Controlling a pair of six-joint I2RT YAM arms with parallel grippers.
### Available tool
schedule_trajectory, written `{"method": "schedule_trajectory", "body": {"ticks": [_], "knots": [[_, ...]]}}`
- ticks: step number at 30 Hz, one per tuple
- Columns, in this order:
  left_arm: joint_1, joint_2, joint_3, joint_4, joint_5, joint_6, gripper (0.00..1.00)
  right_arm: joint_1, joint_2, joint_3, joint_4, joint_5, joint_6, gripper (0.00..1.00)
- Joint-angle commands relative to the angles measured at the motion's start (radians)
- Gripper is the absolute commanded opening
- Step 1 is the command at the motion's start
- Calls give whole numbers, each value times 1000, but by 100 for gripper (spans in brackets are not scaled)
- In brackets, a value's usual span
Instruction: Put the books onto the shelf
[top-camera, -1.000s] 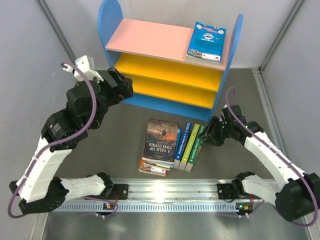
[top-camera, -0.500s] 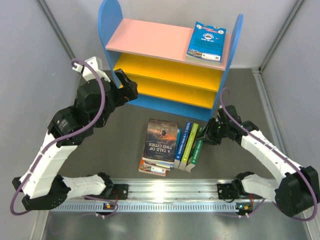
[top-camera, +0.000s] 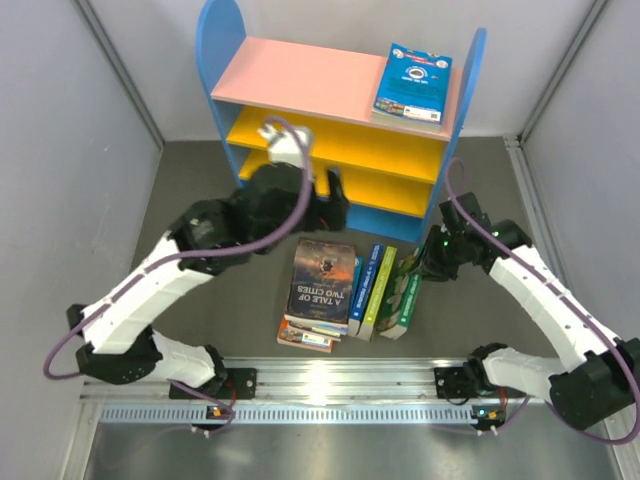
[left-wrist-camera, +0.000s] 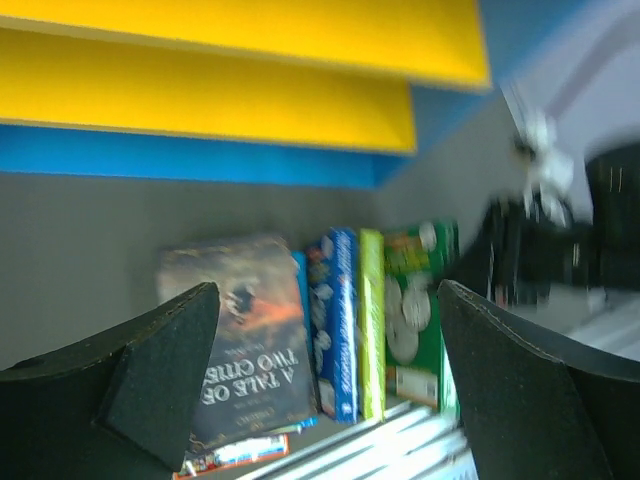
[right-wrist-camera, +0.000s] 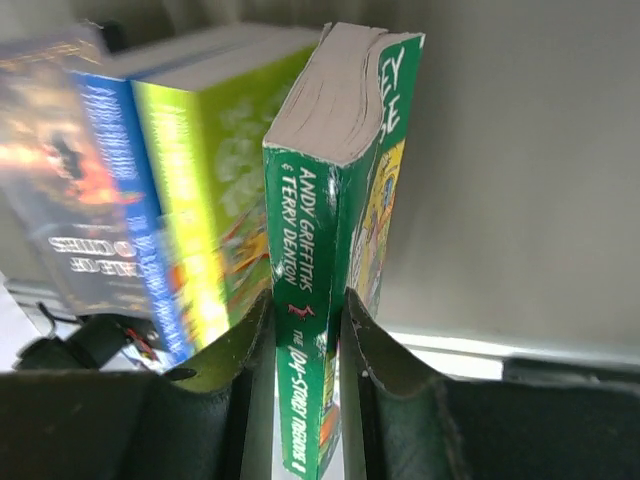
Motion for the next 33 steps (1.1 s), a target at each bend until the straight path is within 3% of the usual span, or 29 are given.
{"method": "schedule_trajectory", "body": {"ticks": [1, 8, 20, 26, 29, 30, 33], "knots": [[-192, 80, 78, -28, -66, 87, 95, 17, 11, 251, -170, 78, -29, 0], [-436, 269, 124, -7, -104, 47, 94, 15, 37, 426, -253, 49, 9, 0], [-469, 384, 67, 31, 8, -24, 94, 14, 33, 531, -293, 20, 37, 0], [-470, 394, 6, 47, 39, -61, 85, 14, 49, 618, -314, -31, 60, 0], [-469, 411, 6, 32, 20, -76, 71, 14, 56, 661, -326, -74, 69, 0], [-469, 416, 9, 25, 11, -79, 49, 14, 53, 673, -329, -97, 73, 0], [-467, 415, 32, 2, -47, -90, 15, 14, 37, 679, -352, -137, 80, 0]]}}
